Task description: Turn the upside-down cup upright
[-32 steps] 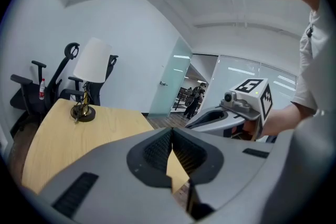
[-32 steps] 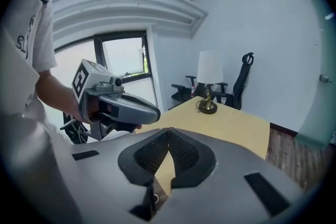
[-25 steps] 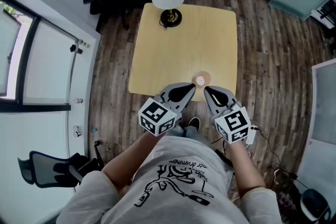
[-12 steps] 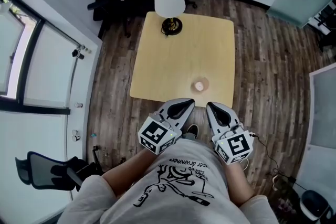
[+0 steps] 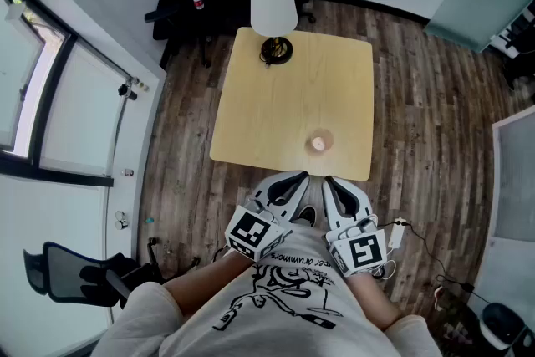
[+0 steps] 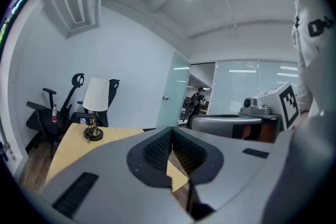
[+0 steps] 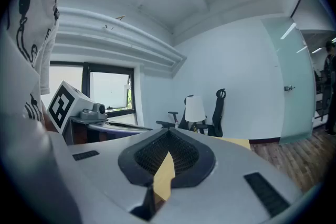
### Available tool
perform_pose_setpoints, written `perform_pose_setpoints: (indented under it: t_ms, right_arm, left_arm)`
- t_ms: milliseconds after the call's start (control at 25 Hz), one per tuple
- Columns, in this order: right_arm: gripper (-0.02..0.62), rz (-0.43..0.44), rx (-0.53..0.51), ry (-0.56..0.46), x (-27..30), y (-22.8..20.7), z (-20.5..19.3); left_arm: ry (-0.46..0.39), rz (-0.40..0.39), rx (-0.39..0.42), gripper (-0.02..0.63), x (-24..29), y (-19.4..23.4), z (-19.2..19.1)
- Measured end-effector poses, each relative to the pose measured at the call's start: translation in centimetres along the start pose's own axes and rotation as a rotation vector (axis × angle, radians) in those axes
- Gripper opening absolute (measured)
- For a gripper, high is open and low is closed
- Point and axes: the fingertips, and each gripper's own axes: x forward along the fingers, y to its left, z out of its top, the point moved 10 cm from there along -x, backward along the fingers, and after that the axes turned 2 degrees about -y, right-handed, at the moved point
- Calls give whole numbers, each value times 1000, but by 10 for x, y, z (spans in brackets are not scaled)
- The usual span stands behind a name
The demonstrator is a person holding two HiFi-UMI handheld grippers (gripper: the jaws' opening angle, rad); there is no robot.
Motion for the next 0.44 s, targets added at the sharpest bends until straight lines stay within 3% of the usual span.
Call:
perform_pose_setpoints:
  t_ms: [160,440]
  right_arm:
    - [23,-19,-3,-9,-5,3,-5]
    - [23,-12,-38,-8,1,7,-2]
  left_arm:
    - [2,-2,53,9,-3,-6,-1]
    - [10,-14,64,9,1,-4,-3]
